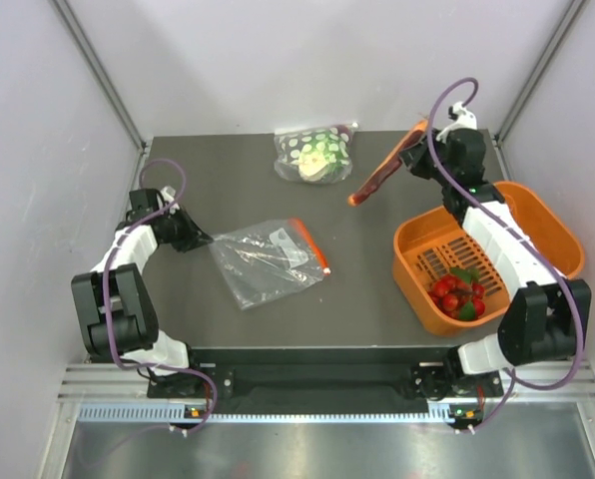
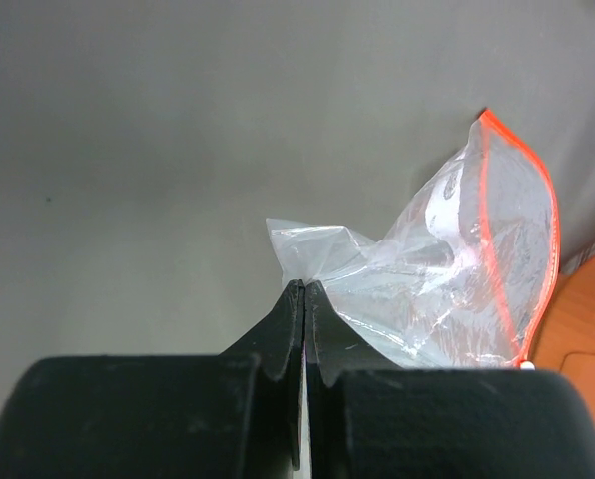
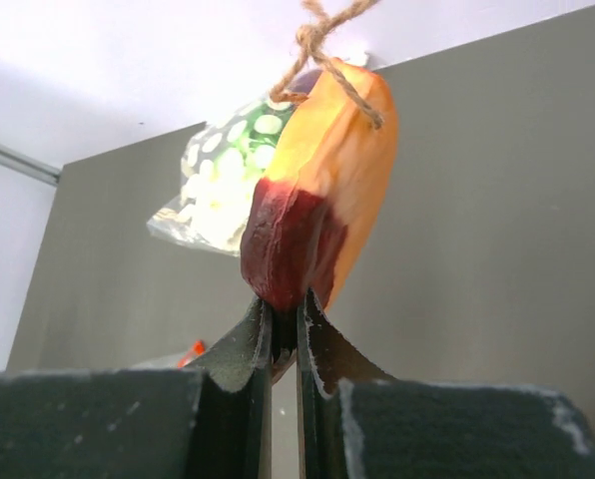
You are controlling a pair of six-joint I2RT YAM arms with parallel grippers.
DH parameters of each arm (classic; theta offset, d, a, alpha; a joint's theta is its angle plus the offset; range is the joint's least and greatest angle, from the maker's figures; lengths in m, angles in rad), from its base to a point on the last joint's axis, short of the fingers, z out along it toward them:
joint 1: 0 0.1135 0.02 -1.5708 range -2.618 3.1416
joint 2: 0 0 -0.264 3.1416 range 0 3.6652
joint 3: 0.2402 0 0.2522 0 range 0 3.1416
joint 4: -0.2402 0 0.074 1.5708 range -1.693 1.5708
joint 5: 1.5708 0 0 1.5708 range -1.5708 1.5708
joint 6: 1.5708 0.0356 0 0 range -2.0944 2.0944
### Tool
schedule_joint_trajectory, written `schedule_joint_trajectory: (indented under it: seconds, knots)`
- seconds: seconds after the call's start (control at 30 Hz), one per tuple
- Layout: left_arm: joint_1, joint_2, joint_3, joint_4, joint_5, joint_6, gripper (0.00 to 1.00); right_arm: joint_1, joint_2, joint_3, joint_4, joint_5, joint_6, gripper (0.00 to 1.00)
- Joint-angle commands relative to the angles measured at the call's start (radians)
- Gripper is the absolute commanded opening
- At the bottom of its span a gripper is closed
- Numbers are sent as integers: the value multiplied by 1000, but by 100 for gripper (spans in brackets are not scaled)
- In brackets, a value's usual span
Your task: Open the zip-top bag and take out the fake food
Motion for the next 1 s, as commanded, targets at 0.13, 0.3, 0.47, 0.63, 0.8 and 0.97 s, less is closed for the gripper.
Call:
schedule_joint_trajectory:
  seconds: [0.13, 0.3, 0.47, 0.63, 0.8, 0.97]
  knots:
    - [32, -56, 31, -17, -22, 14, 0, -101, -180, 98, -189, -96, -100, 0]
    - [35, -68, 54, -39, -60, 20, 0, -141, -321, 110, -403, -123, -140, 0]
    - [38, -73, 59, -46, -86, 25, 0, -158, -484, 80, -561, -90, -152, 0]
    - [38, -74, 63, -51, -100, 25, 0, -184, -578, 84, -715, -4, -196, 0]
    - [36, -82, 60, -51, -105, 20, 0, -228, -621, 40, -755, 27, -218, 0]
    - [38, -100, 53, -57, -119, 24, 1, -265, -625, 0, -755, 50, -221, 0]
